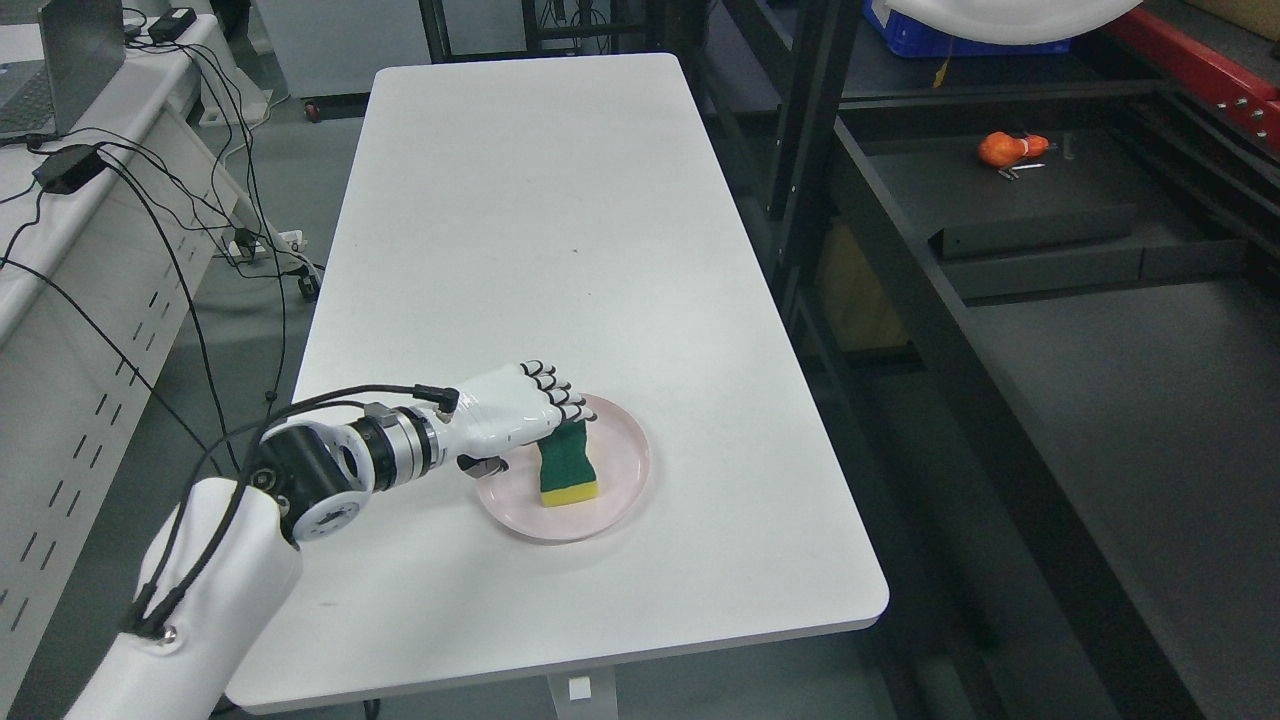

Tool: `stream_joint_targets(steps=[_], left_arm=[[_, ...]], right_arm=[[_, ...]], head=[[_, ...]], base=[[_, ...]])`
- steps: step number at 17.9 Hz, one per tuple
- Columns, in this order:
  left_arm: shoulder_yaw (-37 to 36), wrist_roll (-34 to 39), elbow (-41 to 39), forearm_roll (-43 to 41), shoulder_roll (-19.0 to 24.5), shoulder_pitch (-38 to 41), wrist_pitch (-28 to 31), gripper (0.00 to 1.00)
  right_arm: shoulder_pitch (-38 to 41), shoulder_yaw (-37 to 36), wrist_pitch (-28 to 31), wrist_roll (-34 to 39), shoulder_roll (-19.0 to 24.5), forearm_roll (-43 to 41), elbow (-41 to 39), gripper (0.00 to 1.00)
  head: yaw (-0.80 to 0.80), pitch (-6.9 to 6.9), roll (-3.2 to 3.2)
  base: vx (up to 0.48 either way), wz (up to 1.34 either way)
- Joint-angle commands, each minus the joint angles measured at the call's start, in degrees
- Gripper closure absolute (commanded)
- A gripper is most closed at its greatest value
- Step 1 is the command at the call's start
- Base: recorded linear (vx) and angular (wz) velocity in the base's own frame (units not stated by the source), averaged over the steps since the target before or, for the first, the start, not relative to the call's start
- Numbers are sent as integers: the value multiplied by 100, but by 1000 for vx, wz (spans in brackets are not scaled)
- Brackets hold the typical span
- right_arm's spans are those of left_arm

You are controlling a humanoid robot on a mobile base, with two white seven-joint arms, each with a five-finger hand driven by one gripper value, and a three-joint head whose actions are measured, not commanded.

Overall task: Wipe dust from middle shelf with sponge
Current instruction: 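Close the left hand around the sponge on the plate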

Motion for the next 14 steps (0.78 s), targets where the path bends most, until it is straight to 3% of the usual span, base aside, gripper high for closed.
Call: stream_joint_targets(steps=[1,8,14], left_arm=[[-67,-4,611,-234,-274,-170,48,15],[-199,31,699,-234,-554,-249,40,15],[-471,31,638,450,-617,-231,-13,15]], right_arm=[[0,0,414,5,-100,0,-100,0],[0,0,414,5,-100,0,-100,0],[0,0,423,5,-100,0,-100,0]], head=[[0,0,0],[0,0,0],[0,0,0]], base=[[0,0],[0,0],[0,0]])
